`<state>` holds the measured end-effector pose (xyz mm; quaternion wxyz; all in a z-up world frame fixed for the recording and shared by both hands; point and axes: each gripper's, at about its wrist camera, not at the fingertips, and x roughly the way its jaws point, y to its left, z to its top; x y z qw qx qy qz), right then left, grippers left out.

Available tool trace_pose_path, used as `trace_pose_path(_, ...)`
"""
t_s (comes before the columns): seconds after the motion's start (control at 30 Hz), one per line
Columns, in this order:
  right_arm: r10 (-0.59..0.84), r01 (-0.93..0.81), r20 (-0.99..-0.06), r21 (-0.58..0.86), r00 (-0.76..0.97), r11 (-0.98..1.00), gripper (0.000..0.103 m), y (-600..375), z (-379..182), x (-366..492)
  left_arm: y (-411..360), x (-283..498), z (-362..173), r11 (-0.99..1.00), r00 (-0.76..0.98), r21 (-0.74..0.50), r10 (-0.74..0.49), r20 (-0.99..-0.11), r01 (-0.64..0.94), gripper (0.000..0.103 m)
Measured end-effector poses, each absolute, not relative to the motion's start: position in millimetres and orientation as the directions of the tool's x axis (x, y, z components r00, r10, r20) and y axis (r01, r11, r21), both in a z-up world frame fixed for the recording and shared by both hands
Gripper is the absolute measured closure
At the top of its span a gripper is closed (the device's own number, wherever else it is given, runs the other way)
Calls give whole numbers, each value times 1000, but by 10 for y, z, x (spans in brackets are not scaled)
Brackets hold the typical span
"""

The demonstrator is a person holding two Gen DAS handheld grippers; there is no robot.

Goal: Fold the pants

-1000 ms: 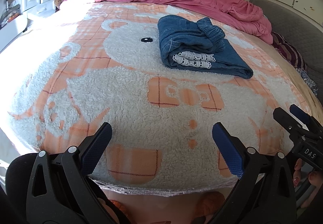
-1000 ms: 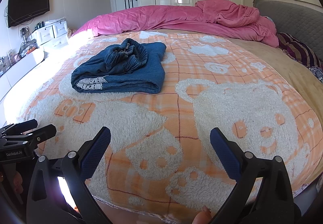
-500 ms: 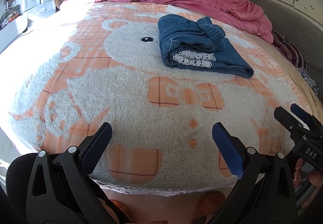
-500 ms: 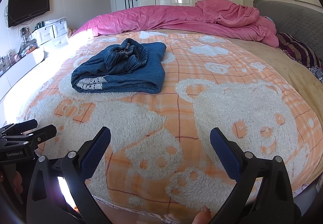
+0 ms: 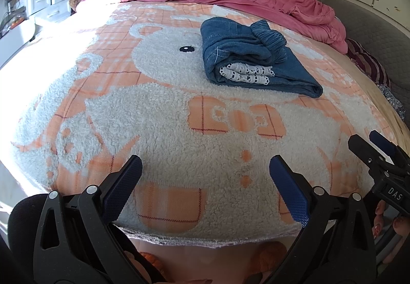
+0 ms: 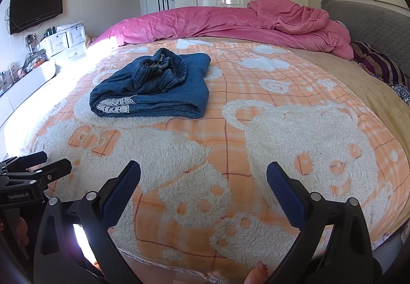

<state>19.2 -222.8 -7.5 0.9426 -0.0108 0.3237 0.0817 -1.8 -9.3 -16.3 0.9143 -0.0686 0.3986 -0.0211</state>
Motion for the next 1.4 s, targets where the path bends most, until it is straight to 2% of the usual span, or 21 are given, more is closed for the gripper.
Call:
trace_pose_path(0.97, 139, -149, -617, 36, 775, 988, 5, -2238, -91, 208, -124, 38, -198, 995, 648, -103, -66, -759, -18, 10)
trace_pose_path(1.17, 135, -136, -616, 45, 776, 990, 5, -2282, -88, 226, -128, 74, -194, 999, 631, -38, -10, -776, -32, 10)
trace_pose_path(1.3, 119, -108, -617, 56, 778, 993, 5, -2373, -43, 312, -106, 66, -3, 1000, 681, -4, 2, -732, -7, 10)
trace_pose_path(1.4, 53, -51, -616, 22, 786, 998, 5, -2520, 70, 495, 85, 125, 241, 996, 720, -87, -71, -690, 15, 10)
